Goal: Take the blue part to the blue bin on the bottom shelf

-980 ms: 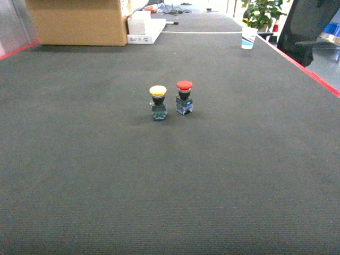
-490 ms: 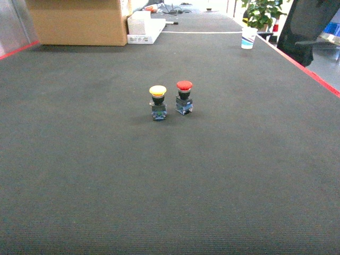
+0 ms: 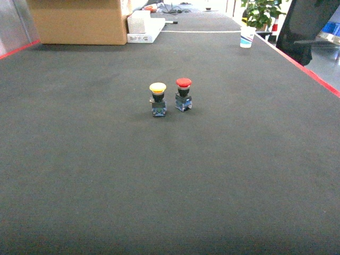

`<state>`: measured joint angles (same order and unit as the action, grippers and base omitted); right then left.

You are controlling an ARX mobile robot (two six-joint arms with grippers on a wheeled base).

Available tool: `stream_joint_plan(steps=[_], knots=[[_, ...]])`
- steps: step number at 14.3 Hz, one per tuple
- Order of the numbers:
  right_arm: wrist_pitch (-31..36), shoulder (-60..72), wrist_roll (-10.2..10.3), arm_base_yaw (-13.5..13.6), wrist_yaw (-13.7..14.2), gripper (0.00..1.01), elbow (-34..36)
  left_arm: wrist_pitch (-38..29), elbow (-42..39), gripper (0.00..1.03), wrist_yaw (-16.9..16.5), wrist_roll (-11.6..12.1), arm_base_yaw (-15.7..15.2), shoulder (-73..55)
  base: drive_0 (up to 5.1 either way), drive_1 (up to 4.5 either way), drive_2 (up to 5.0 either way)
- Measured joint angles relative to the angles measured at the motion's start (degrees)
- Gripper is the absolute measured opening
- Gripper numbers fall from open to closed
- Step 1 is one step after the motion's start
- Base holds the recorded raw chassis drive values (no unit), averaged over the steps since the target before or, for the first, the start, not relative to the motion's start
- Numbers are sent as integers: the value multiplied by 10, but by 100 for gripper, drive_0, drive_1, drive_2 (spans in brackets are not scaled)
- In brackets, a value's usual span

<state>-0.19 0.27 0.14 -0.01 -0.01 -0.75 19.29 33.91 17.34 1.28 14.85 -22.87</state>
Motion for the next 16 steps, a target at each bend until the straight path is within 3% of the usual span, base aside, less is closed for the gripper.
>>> stream_joint_plan(steps=[5, 16], knots=[[-2, 0, 0, 0, 0, 98, 0, -1, 0, 44, 0, 0, 0, 2, -2, -435, 431], [-1, 0, 0, 0, 0, 98, 0, 0, 0, 44, 0, 0, 0, 4, -81, -81, -81]])
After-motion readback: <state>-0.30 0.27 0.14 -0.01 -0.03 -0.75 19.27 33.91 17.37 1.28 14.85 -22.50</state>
